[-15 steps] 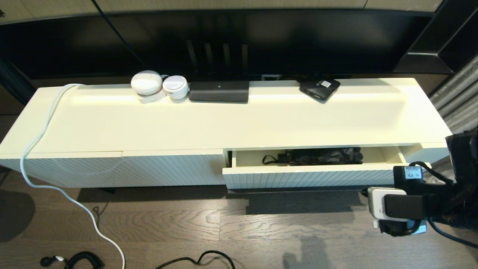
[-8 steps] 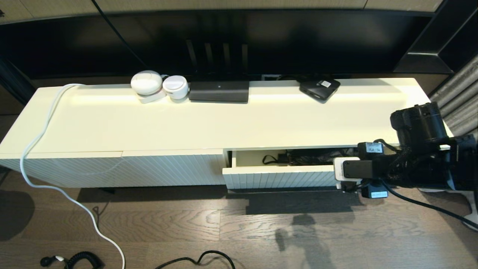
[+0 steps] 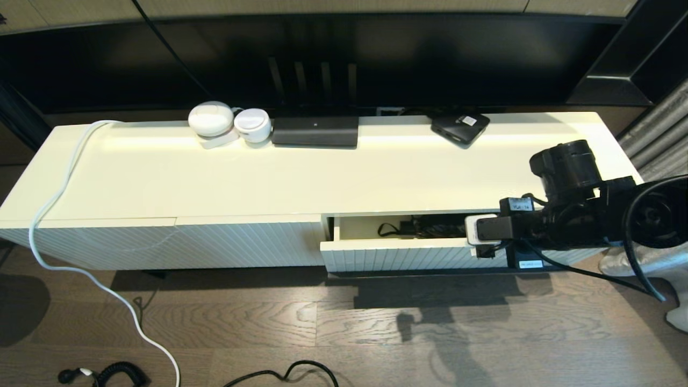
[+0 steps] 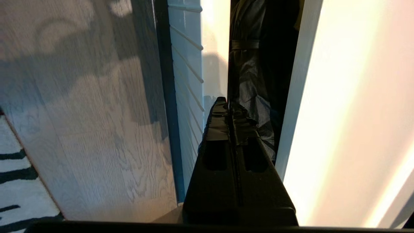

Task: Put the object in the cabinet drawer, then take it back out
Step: Open the drawer

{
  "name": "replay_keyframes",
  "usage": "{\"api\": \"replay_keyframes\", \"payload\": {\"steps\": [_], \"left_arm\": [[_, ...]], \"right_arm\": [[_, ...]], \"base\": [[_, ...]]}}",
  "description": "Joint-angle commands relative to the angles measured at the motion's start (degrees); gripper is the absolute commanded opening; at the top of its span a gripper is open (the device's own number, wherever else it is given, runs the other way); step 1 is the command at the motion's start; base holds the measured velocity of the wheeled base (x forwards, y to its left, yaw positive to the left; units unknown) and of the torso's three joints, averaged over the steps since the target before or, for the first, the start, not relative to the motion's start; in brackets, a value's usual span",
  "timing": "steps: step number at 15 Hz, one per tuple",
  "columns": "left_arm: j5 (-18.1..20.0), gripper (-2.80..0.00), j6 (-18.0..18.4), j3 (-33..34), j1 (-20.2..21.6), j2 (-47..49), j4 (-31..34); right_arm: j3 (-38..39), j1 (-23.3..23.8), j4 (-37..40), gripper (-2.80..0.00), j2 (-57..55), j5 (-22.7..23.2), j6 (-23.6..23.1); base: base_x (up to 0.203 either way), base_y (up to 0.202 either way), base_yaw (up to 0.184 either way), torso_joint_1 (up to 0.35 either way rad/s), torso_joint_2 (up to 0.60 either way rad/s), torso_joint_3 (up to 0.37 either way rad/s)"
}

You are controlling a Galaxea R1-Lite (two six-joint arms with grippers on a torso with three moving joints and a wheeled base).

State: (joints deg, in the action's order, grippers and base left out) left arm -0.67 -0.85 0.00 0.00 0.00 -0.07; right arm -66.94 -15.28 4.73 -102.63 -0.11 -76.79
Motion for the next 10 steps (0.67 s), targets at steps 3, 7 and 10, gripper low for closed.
{"api": "replay_keyframes", "payload": {"steps": [3, 7, 10], "left_arm": [[-0.03, 0.00, -0.03, 0.00, 0.00, 0.00, -0.01], [-0.03, 0.00, -0.03, 0.00, 0.00, 0.00, -0.01], [-0.03, 0.00, -0.03, 0.00, 0.00, 0.00, -0.01]], "right_arm": [[-2.44, 0.71, 0.45, -2.80, -1.81, -0.42, -0.29], [-3.79, 0.86, 0.45, -2.80, -3.31, -0.42, -0.14], [-4.18, 0.96, 0.37, -2.80, -4.42, -0.51, -0.08]], "base": [[0.000, 0.000, 0.000, 0.000, 0.00, 0.000], [0.000, 0.000, 0.000, 0.000, 0.00, 0.000], [0.000, 0.000, 0.000, 0.000, 0.00, 0.000]]}}
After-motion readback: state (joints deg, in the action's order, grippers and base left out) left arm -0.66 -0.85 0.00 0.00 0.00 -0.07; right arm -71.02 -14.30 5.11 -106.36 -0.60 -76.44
